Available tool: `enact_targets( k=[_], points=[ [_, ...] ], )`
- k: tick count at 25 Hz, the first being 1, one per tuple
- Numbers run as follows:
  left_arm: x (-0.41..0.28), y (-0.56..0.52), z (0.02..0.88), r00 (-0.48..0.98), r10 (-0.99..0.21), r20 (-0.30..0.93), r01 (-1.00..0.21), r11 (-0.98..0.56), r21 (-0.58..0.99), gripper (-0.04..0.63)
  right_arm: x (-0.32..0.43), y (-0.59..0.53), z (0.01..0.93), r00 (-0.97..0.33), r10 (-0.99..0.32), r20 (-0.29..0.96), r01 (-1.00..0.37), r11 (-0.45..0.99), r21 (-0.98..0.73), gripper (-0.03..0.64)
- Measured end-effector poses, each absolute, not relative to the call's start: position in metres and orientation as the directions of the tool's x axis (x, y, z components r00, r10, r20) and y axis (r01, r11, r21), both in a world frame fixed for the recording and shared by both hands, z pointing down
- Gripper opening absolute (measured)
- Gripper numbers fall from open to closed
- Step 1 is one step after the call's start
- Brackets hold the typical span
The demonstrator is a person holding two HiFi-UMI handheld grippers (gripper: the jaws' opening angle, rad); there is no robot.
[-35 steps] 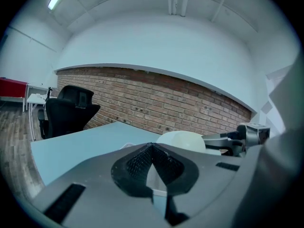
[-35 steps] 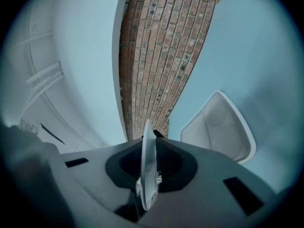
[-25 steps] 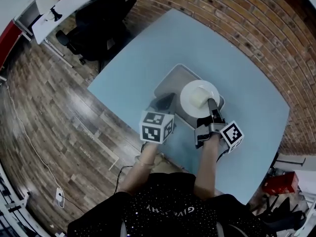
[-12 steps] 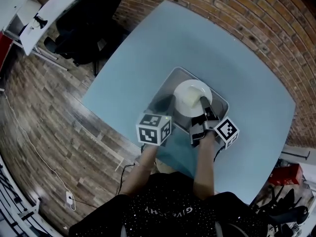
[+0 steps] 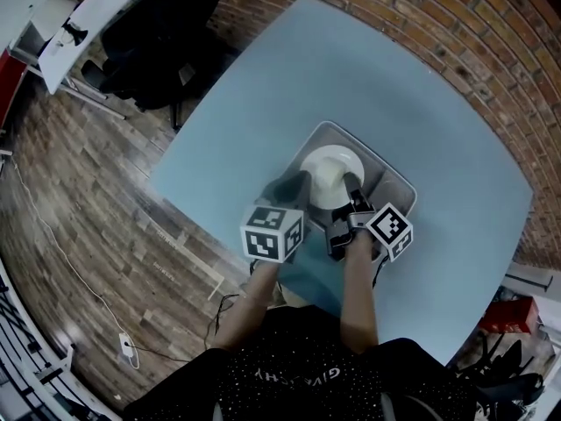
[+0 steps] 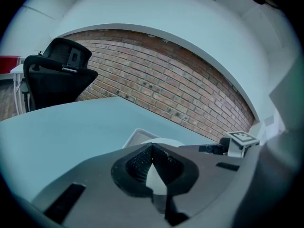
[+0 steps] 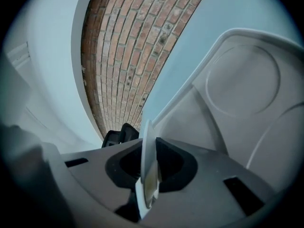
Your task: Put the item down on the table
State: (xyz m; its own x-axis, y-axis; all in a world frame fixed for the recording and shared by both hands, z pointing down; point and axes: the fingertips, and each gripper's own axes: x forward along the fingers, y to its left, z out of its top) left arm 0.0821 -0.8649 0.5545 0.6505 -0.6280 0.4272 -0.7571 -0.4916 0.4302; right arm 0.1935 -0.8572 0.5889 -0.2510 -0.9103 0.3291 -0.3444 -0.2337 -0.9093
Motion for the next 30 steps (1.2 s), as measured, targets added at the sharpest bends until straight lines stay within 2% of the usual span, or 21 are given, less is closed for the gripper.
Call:
enact_targets(
  k=[4, 8, 10, 12, 13, 14, 15, 19, 22, 24, 25, 26, 27, 30],
  points=[
    [0.082, -0.864, 0.556, 0.652, -0.627, 0.427, -0.756, -0.495, 0.428, 0.011, 0.193, -0.859, 0.598, -0.224, -0.895, 0.386, -0.450, -0.256, -0.856, 0.037],
    [0.082, -0.864, 0.557, 0.659, -0.625, 0.418, -0.748, -0.491, 0.446, 0.011, 0.197, -0.861, 0.598, -0.135, -0.847, 0.514, -0.694, -0.290, -0.659, 0.038],
    [0.083, -0.865, 0.556, 0.661, -0.624, 0.417, -0.747, -0.494, 0.445, 0.011, 0.198, -0.861, 0.594, -0.090, -0.835, 0.543, -0.773, -0.285, -0.566, 0.040],
    [0.082, -0.865, 0.554, 0.660, -0.625, 0.418, -0.748, -0.497, 0.439, 0.011, 0.199, -0.862, 0.593, -0.052, -0.832, 0.553, -0.830, -0.272, -0.488, 0.073],
    [0.081, -0.866, 0.554, 0.659, -0.626, 0.418, -0.750, -0.497, 0.437, 0.011, 0.199, -0.863, 0.592, -0.040, -0.834, 0.551, -0.850, -0.261, -0.457, 0.140],
    [0.080, -0.866, 0.554, 0.657, -0.628, 0.418, -0.751, -0.495, 0.436, 0.011, 0.200, -0.865, 0.590, -0.034, -0.837, 0.546, -0.861, -0.252, -0.441, 0.218],
    [0.079, -0.866, 0.554, 0.654, -0.630, 0.418, -0.753, -0.493, 0.436, 0.011, 0.201, -0.867, 0.587, -0.033, -0.842, 0.539, -0.860, -0.251, -0.444, 0.230],
    [0.074, -0.865, 0.555, 0.646, -0.635, 0.423, -0.760, -0.485, 0.433, 0.011, 0.219, -0.862, 0.579, 0.045, -0.863, 0.504, -0.812, -0.325, -0.484, 0.230],
    [0.072, -0.864, 0.555, 0.641, -0.641, 0.421, -0.764, -0.482, 0.429, 0.011, 0.216, -0.863, 0.563, -0.008, -0.910, 0.414, -0.794, -0.246, -0.556, 0.229],
    [0.072, -0.863, 0.557, 0.637, -0.643, 0.425, -0.767, -0.480, 0.425, 0.011, 0.211, -0.862, 0.553, -0.068, -0.940, 0.334, -0.738, -0.178, -0.651, 0.227],
    [0.072, -0.862, 0.558, 0.636, -0.643, 0.427, -0.768, -0.479, 0.425, 0.011, 0.212, -0.860, 0.551, -0.070, -0.947, 0.314, -0.707, -0.175, -0.685, 0.185],
    [0.072, -0.861, 0.558, 0.637, -0.642, 0.427, -0.768, -0.479, 0.426, 0.011, 0.214, -0.857, 0.549, -0.062, -0.950, 0.307, -0.689, -0.182, -0.702, 0.077],
    [0.073, -0.860, 0.558, 0.639, -0.641, 0.426, -0.766, -0.480, 0.428, 0.011, 0.216, -0.854, 0.547, -0.055, -0.951, 0.303, -0.685, -0.185, -0.705, 0.017],
    [0.076, -0.858, 0.557, 0.646, -0.641, 0.415, -0.760, -0.484, 0.434, 0.011, 0.220, -0.848, 0.541, -0.082, -0.954, 0.288, -0.686, -0.156, -0.711, 0.014]
  ],
)
